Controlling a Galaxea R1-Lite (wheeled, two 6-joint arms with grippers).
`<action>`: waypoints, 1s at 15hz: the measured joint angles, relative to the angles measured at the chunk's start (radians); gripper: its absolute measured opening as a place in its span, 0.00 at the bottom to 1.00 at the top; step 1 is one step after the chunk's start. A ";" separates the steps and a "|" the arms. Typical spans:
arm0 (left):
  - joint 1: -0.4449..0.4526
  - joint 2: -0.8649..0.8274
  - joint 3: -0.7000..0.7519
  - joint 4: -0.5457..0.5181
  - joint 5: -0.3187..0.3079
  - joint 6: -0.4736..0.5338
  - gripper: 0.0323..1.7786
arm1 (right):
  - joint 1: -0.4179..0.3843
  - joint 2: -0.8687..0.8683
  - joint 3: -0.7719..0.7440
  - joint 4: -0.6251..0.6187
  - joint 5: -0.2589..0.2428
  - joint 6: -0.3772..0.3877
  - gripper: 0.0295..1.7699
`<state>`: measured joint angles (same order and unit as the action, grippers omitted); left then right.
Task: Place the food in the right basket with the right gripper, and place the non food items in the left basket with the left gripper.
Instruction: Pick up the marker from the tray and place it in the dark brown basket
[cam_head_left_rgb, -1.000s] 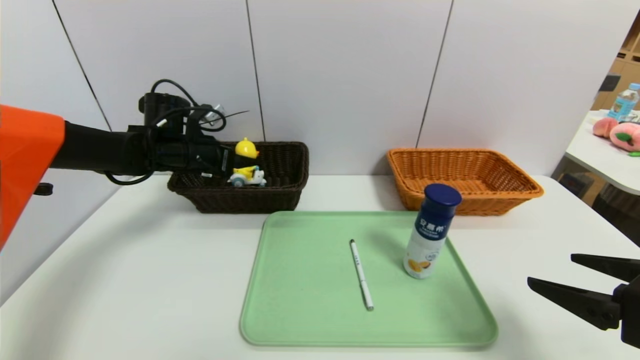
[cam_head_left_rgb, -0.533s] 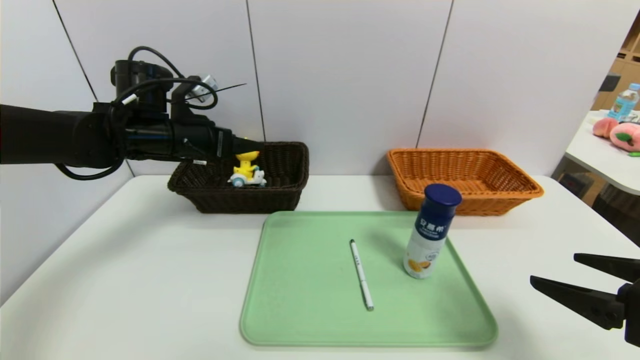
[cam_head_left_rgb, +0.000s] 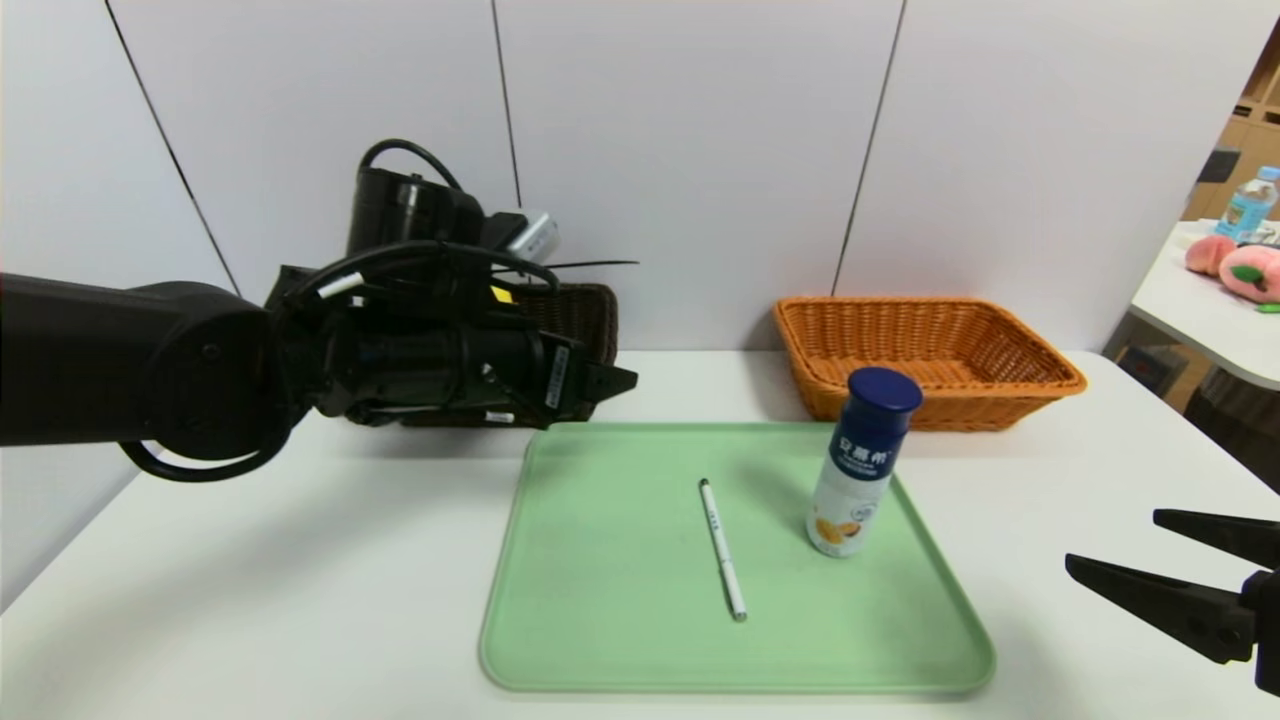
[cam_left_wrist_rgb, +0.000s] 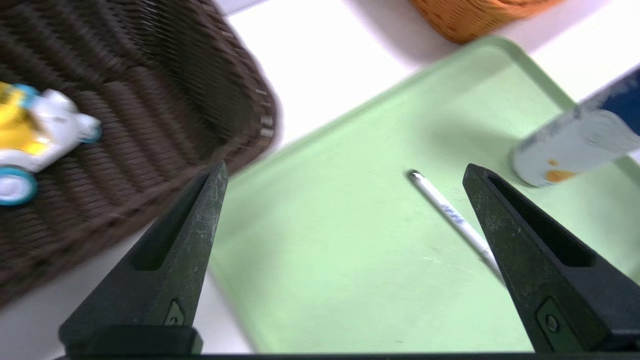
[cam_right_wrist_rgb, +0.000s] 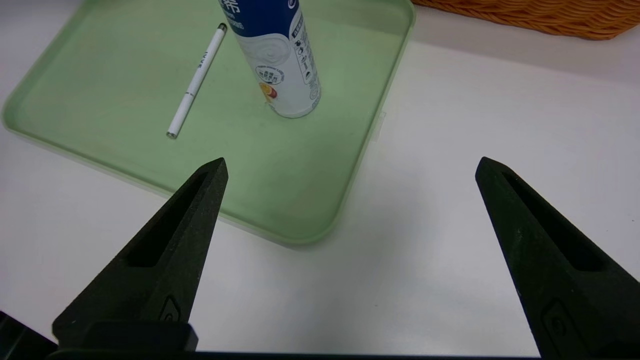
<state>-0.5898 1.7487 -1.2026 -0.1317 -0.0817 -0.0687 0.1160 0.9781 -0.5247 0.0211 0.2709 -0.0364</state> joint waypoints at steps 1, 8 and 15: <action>-0.060 -0.001 0.012 0.000 0.058 -0.019 0.94 | 0.000 -0.004 0.005 0.000 0.000 0.000 0.97; -0.309 0.076 0.042 0.040 0.382 -0.216 0.95 | -0.006 -0.040 0.050 0.001 0.001 0.005 0.97; -0.342 0.206 -0.026 0.097 0.448 -0.349 0.95 | -0.007 -0.043 0.050 -0.001 0.005 0.033 0.97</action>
<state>-0.9317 1.9551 -1.2281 -0.0349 0.3666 -0.4181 0.1085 0.9351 -0.4743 0.0200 0.2755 -0.0038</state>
